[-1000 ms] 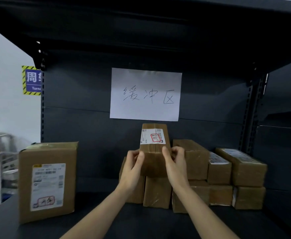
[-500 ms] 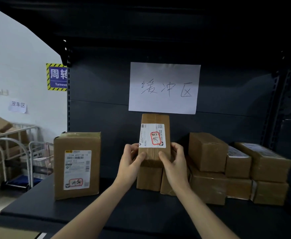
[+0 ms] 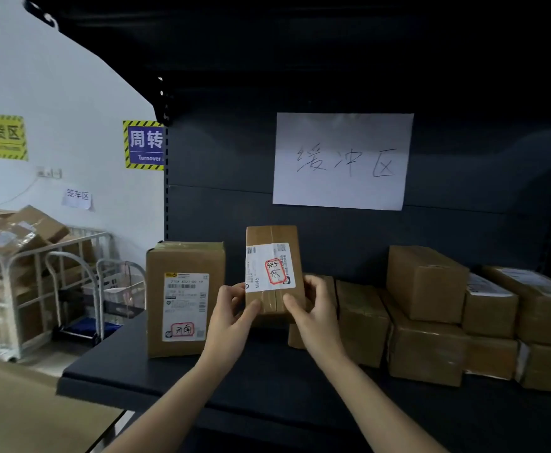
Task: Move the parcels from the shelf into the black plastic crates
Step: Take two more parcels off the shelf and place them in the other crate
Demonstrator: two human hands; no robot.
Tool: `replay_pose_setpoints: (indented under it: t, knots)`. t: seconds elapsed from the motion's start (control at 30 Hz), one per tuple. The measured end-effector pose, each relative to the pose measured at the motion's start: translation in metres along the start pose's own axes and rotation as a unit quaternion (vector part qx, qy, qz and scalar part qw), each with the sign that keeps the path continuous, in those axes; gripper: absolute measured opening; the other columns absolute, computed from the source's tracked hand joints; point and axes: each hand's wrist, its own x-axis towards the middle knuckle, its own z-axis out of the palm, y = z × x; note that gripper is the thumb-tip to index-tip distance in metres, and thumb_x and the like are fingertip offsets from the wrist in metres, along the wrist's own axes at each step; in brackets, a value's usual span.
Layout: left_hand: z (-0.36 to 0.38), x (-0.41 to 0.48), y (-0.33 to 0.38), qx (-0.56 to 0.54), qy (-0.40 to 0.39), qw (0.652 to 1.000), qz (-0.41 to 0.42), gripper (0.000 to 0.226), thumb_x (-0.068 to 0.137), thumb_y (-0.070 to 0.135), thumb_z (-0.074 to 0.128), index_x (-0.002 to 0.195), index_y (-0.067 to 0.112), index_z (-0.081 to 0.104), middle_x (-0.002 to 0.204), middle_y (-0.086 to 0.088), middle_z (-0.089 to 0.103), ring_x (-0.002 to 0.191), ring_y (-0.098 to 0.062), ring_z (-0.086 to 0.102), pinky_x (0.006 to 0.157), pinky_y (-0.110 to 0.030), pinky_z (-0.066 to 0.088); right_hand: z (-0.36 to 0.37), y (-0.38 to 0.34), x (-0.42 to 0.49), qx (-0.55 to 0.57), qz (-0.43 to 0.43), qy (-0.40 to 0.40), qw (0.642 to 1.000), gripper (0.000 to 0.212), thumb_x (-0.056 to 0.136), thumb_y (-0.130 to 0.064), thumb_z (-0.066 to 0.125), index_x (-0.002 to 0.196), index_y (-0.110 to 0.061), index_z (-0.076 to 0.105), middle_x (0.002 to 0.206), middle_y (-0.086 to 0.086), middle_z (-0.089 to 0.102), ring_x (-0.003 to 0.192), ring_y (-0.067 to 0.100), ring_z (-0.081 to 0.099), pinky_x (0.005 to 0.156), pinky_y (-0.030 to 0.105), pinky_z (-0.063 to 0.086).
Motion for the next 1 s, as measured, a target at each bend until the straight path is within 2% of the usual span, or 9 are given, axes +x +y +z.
replay_pose_setpoints:
  t: [0.1,0.27,0.33,0.5,0.57,0.67,0.77,0.87,1.0]
  knots:
    - [-0.016,-0.003,-0.012,0.042,-0.006,0.999,-0.016,0.024,0.086,0.005,0.060,0.098,0.022,0.050,0.117,0.009,0.061,0.115,-0.010,0.056,0.095,-0.033,0.049,0.015,0.015,-0.005,-0.006,0.024,-0.029,0.999,0.045,0.085,-0.022,0.065,0.119,-0.035,0.038,0.104,-0.029,0.048,0.095,-0.014,0.048,0.065,0.000,0.040]
    - [-0.031,-0.018,-0.041,0.169,-0.026,0.984,-0.043,0.037,0.083,-0.003,0.060,0.095,0.028,0.046,0.107,0.012,0.061,0.109,-0.006,0.058,0.077,-0.011,0.051,0.038,0.051,-0.017,-0.074,0.070,-0.051,0.994,0.059,0.084,-0.008,0.065,0.135,-0.019,0.039,0.126,-0.007,0.051,0.119,0.005,0.045,0.097,0.020,0.040]
    - [-0.034,-0.022,-0.054,0.198,-0.037,0.977,-0.069,0.034,0.083,-0.005,0.058,0.099,0.022,0.045,0.109,0.007,0.061,0.109,-0.007,0.058,0.080,-0.014,0.051,0.046,0.063,-0.023,-0.098,0.085,-0.048,0.990,0.060,0.083,-0.005,0.065,0.135,-0.018,0.038,0.129,-0.002,0.051,0.124,0.012,0.046,0.098,0.022,0.040]
    - [-0.040,-0.020,-0.062,0.235,-0.066,0.963,-0.110,0.035,0.083,0.002,0.062,0.105,0.022,0.042,0.105,0.014,0.054,0.106,-0.002,0.052,0.068,-0.003,0.045,0.056,0.080,-0.023,-0.111,0.121,-0.049,0.985,0.067,0.080,-0.004,0.068,0.137,-0.015,0.034,0.132,0.003,0.052,0.124,0.015,0.048,0.092,0.019,0.039]
    - [-0.047,-0.020,-0.061,0.226,-0.063,0.965,-0.117,0.035,0.083,0.004,0.063,0.107,0.022,0.045,0.105,0.014,0.057,0.106,-0.004,0.054,0.073,-0.005,0.046,0.060,0.082,-0.022,-0.112,0.125,-0.048,0.985,0.068,0.080,-0.005,0.070,0.137,-0.015,0.034,0.132,0.004,0.052,0.125,0.017,0.048,0.094,0.022,0.040]
    - [-0.064,-0.024,-0.053,0.227,-0.001,0.970,-0.088,0.032,0.082,0.002,0.065,0.104,0.020,0.049,0.104,0.003,0.062,0.101,-0.011,0.060,0.086,-0.022,0.051,0.064,0.081,-0.018,-0.101,0.121,-0.040,0.987,0.065,0.079,-0.009,0.072,0.134,-0.013,0.037,0.130,0.005,0.055,0.123,0.018,0.050,0.092,0.022,0.040]
    - [-0.086,-0.027,-0.046,0.264,0.083,0.960,-0.043,0.035,0.081,0.004,0.067,0.087,0.032,0.046,0.091,0.009,0.060,0.086,-0.007,0.062,0.070,-0.016,0.050,0.068,0.079,-0.012,-0.095,0.119,-0.035,0.988,0.064,0.081,-0.012,0.071,0.135,-0.011,0.037,0.130,0.007,0.054,0.124,0.020,0.050,0.093,0.023,0.039]
    - [-0.110,-0.024,-0.047,0.279,0.156,0.946,-0.045,0.031,0.079,0.008,0.069,0.092,0.024,0.046,0.093,0.004,0.057,0.084,-0.013,0.059,0.066,-0.017,0.045,0.071,0.078,-0.004,-0.093,0.125,-0.041,0.987,0.062,0.083,-0.010,0.067,0.137,-0.010,0.036,0.133,0.009,0.052,0.127,0.022,0.047,0.099,0.029,0.040]
    - [-0.131,-0.014,-0.052,0.312,0.193,0.927,-0.082,0.050,0.079,0.011,0.071,0.121,0.008,0.044,0.121,-0.009,0.048,0.114,-0.021,0.047,0.097,-0.034,0.042,0.076,0.077,0.008,-0.105,0.136,-0.055,0.983,0.052,0.086,-0.008,0.063,0.133,-0.009,0.040,0.132,0.011,0.052,0.126,0.024,0.048,0.100,0.033,0.041]
